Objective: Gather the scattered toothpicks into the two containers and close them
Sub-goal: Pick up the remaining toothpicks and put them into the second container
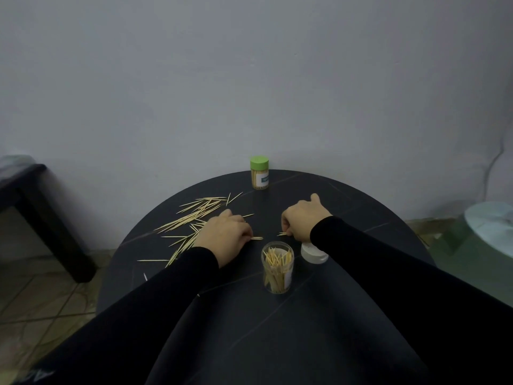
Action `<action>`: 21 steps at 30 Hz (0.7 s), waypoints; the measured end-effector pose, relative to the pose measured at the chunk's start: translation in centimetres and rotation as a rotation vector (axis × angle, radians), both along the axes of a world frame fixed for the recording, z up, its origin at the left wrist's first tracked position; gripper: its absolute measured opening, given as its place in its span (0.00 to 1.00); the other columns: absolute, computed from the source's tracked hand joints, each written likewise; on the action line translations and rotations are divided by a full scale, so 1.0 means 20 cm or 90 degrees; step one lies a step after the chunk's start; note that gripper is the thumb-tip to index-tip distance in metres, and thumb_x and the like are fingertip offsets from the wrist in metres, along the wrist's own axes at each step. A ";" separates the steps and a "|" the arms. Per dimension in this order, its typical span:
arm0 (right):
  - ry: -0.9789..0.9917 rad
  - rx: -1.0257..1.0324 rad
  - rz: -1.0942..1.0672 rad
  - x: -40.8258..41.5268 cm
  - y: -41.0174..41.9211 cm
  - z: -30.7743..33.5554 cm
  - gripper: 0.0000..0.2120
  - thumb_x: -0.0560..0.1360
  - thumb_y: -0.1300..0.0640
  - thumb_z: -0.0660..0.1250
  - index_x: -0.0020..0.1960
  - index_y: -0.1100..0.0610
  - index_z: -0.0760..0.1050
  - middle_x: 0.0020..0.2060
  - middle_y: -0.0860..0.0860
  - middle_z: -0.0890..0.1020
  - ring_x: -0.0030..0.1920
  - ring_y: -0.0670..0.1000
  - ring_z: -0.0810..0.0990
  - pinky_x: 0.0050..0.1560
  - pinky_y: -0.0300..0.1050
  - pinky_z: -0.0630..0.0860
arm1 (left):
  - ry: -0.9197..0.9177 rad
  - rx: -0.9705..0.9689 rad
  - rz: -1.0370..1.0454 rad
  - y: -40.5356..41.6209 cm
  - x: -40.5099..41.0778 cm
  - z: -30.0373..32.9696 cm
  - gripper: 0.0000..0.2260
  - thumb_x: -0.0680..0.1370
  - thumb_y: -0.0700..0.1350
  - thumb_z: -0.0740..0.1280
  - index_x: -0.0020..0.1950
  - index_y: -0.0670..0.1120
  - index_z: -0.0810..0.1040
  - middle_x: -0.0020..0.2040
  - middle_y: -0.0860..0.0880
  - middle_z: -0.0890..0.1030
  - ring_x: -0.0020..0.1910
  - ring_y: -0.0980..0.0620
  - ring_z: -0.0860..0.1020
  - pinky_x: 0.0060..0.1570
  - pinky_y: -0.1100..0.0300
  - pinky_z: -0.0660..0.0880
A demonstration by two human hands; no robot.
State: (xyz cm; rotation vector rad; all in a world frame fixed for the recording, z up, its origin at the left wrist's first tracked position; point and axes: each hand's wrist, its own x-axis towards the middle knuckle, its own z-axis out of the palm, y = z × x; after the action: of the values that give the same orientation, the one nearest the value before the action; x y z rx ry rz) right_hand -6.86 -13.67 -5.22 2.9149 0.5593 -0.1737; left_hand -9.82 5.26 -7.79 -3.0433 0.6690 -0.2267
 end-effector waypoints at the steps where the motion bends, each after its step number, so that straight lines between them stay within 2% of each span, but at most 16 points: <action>1: -0.009 -0.029 0.004 0.00 0.01 0.00 0.07 0.78 0.56 0.62 0.55 0.52 0.76 0.50 0.49 0.81 0.55 0.53 0.77 0.69 0.60 0.55 | 0.006 0.003 -0.003 -0.01 0.01 0.00 0.12 0.81 0.51 0.58 0.61 0.54 0.77 0.58 0.54 0.77 0.54 0.53 0.69 0.54 0.57 0.71; 5: -0.038 -0.114 0.041 0.00 0.02 -0.01 0.10 0.77 0.55 0.63 0.57 0.54 0.75 0.51 0.51 0.81 0.56 0.54 0.77 0.70 0.62 0.54 | 0.053 0.028 -0.010 -0.08 0.03 0.01 0.13 0.82 0.50 0.58 0.65 0.51 0.74 0.60 0.51 0.76 0.56 0.52 0.69 0.55 0.56 0.71; 9: -0.036 -0.110 0.045 -0.01 0.03 0.00 0.10 0.76 0.52 0.64 0.55 0.54 0.75 0.47 0.50 0.81 0.53 0.53 0.77 0.70 0.61 0.53 | 0.065 0.040 0.008 -0.13 0.05 0.03 0.13 0.81 0.50 0.59 0.64 0.49 0.75 0.59 0.49 0.77 0.58 0.50 0.69 0.55 0.55 0.71; 13: -0.028 -0.100 0.045 -0.01 0.03 0.02 0.06 0.76 0.52 0.62 0.49 0.53 0.74 0.46 0.50 0.81 0.47 0.52 0.76 0.70 0.61 0.54 | 0.084 0.028 0.037 -0.16 0.05 0.04 0.13 0.81 0.49 0.58 0.62 0.45 0.75 0.58 0.47 0.77 0.59 0.49 0.69 0.57 0.54 0.71; 17: -0.016 -0.096 0.033 0.01 0.03 0.03 0.09 0.78 0.52 0.63 0.55 0.54 0.74 0.51 0.50 0.81 0.55 0.53 0.77 0.70 0.61 0.54 | 0.072 0.063 0.038 -0.17 0.03 0.02 0.15 0.82 0.48 0.58 0.66 0.44 0.71 0.62 0.46 0.75 0.61 0.48 0.69 0.59 0.54 0.69; 21: -0.004 -0.035 -0.033 0.02 0.04 0.02 0.12 0.77 0.51 0.66 0.59 0.55 0.75 0.53 0.51 0.81 0.57 0.54 0.77 0.69 0.61 0.55 | 0.035 0.097 0.037 -0.18 0.00 0.02 0.15 0.82 0.46 0.58 0.67 0.43 0.69 0.64 0.45 0.73 0.62 0.47 0.68 0.59 0.54 0.70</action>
State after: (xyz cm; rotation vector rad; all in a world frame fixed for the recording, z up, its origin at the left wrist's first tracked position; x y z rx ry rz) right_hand -6.45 -12.93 -4.76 2.8778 0.4704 -0.1827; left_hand -9.75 1.62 -7.42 -2.9273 0.5711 -0.0880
